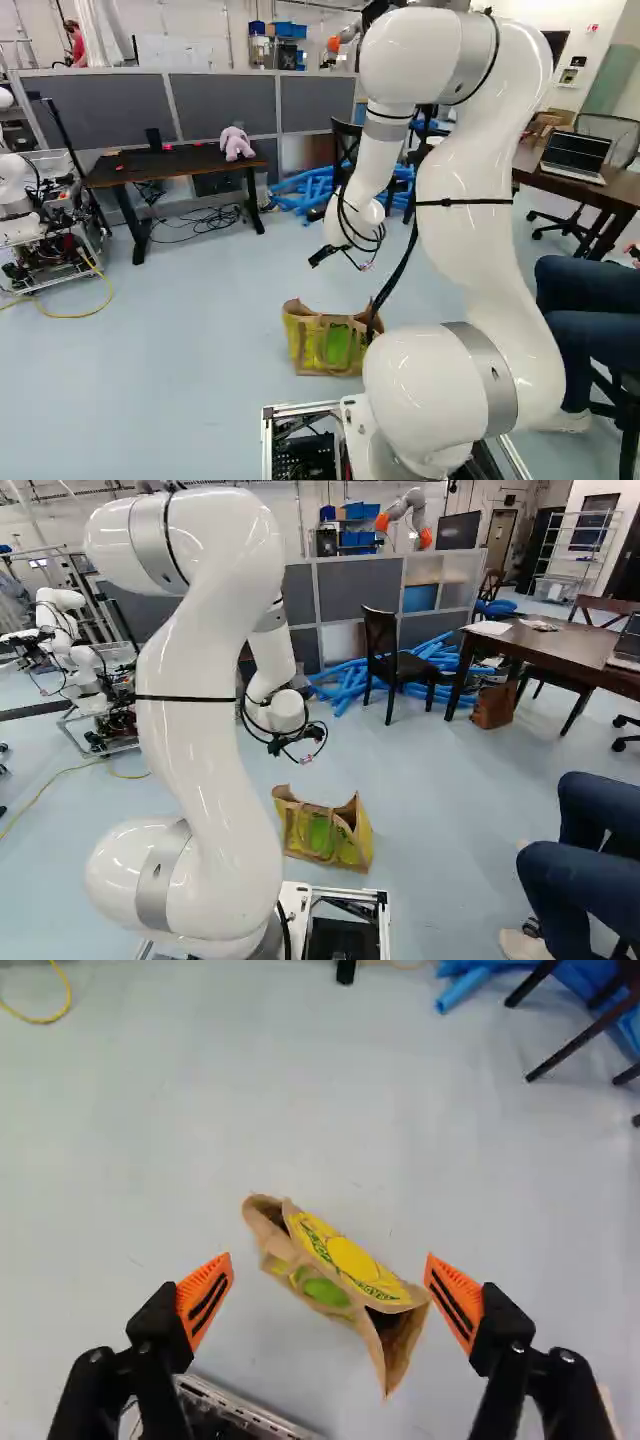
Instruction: Pick up the bag on the ground and place it on the table
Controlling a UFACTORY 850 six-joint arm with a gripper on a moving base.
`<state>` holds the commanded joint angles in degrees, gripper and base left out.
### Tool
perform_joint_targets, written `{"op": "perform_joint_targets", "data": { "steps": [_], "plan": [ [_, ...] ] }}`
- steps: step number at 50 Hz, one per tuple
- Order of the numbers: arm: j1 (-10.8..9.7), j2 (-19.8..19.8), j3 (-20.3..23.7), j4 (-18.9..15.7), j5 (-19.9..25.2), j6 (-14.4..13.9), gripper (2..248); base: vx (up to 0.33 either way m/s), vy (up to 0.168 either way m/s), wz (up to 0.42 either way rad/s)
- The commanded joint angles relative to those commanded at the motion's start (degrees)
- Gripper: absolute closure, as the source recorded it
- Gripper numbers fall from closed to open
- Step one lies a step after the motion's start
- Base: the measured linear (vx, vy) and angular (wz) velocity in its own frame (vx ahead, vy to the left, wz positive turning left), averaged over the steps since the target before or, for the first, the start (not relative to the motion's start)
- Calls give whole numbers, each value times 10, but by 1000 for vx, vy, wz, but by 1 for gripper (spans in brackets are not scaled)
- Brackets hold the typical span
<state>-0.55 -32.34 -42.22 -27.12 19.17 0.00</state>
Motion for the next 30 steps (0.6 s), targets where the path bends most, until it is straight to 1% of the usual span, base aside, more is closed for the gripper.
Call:
{"op": "perform_joint_targets", "data": {
  "steps": [30],
  "plan": [
    [0,-90,-74,-62,-118,0,3,0,0,0]
  ]
}}
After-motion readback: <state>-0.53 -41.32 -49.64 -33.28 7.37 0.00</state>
